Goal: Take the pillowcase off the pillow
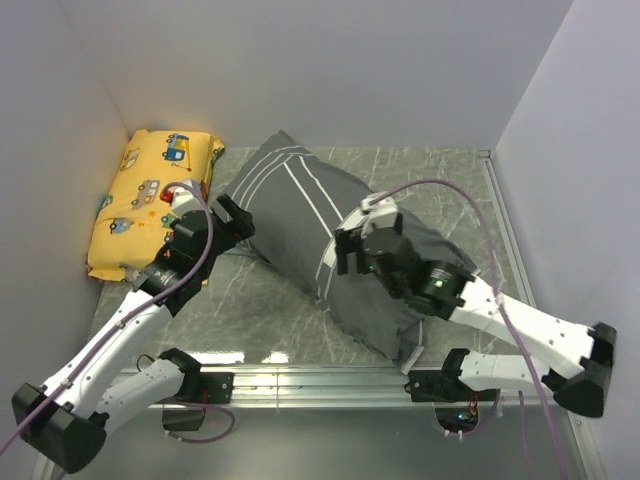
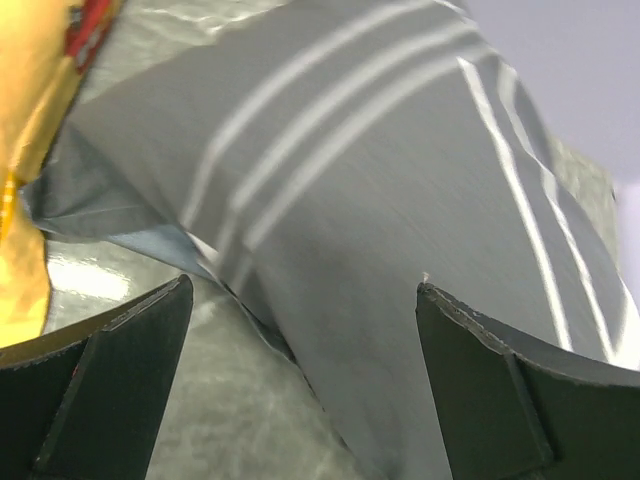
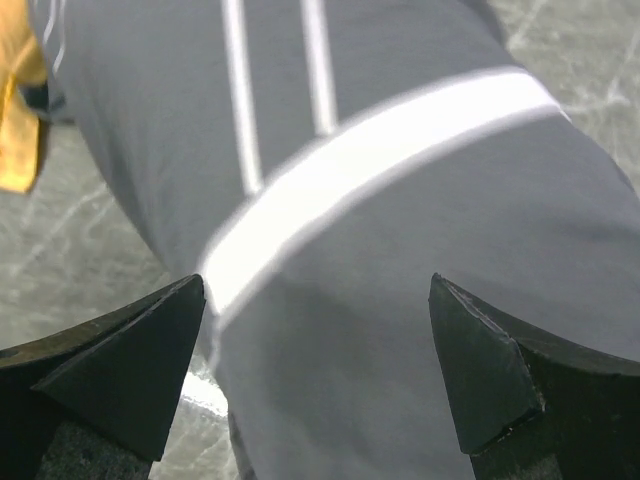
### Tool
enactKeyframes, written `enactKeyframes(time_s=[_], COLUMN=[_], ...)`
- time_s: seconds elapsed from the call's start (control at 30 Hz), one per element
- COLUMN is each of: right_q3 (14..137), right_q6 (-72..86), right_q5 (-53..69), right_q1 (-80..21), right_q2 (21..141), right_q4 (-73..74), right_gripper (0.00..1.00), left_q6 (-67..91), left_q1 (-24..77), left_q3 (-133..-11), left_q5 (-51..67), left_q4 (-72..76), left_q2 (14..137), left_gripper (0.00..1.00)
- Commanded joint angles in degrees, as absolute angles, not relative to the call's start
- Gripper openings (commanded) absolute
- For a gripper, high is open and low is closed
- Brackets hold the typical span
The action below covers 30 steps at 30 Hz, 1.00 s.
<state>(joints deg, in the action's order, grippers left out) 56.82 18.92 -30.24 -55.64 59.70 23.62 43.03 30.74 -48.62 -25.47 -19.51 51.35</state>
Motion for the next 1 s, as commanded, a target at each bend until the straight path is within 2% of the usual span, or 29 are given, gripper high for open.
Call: enactKeyframes(time_s=[0.0,0.17,0.23,0.53,0.6,0.73,0.77,0.83,0.87,0.9,0.97], right_q3=[61.96,67.48,68.55,68.82,69.87,69.61,69.61,70.05,71.01,71.54,73.29], right_q6=[12.76,6.78,4.75,-2.72,-3.42,-4.22,-4.22,-4.31,-4.31,-4.57,-5.44], right_q5=[-41.38,-56.13,-57.91,-61.26,-62.66,-62.84,-62.67,-62.23,-61.88,-61.79,-61.79], right_q1=[-62.82,-73.46,-74.61,-73.22,-72.25,-68.74,-68.21,-67.07,-66.89,-66.71,-66.8], right_q2=[67.29,79.34,85.32,97.2,100.1,101.08,100.55,100.02,99.41,98.97,97.83], right_q4=[21.62,22.5,22.77,15.47,15.03,12.83,12.75,12.74,13.18,13.79,14.49], right_gripper=[1.0,1.0,1.0,1.0,1.0,0.89,0.85,0.63,0.4,0.27,0.04], left_q6=[45.0,46.05,46.32,46.14,46.32,46.32,46.32,45.88,45.79,45.53,44.39], left_q1=[23.66,19.52,17.85,16.7,16.7,16.7,16.7,16.7,16.7,16.7,16.7], left_q3=[-46.06,-42.64,-41.58,-39.38,-38.94,-37.54,-37.27,-37.26,-37.61,-38.05,-40.16], left_q5=[-15.31,-10.47,-8.54,-7.21,-6.51,-5.71,-5.45,-4.4,-4.22,-4.04,-4.3], left_q4=[-11.88,-6.25,-3.79,-0.88,1.47,7.55,8.78,11.94,12.56,12.92,12.66], left_q2=[52.9,57.29,58.44,60.64,62.22,65.65,67.31,69.07,70.82,71.62,73.2], left_gripper=[0.99,0.99,0.99,0.95,0.91,0.82,0.79,0.66,0.59,0.42,0.19])
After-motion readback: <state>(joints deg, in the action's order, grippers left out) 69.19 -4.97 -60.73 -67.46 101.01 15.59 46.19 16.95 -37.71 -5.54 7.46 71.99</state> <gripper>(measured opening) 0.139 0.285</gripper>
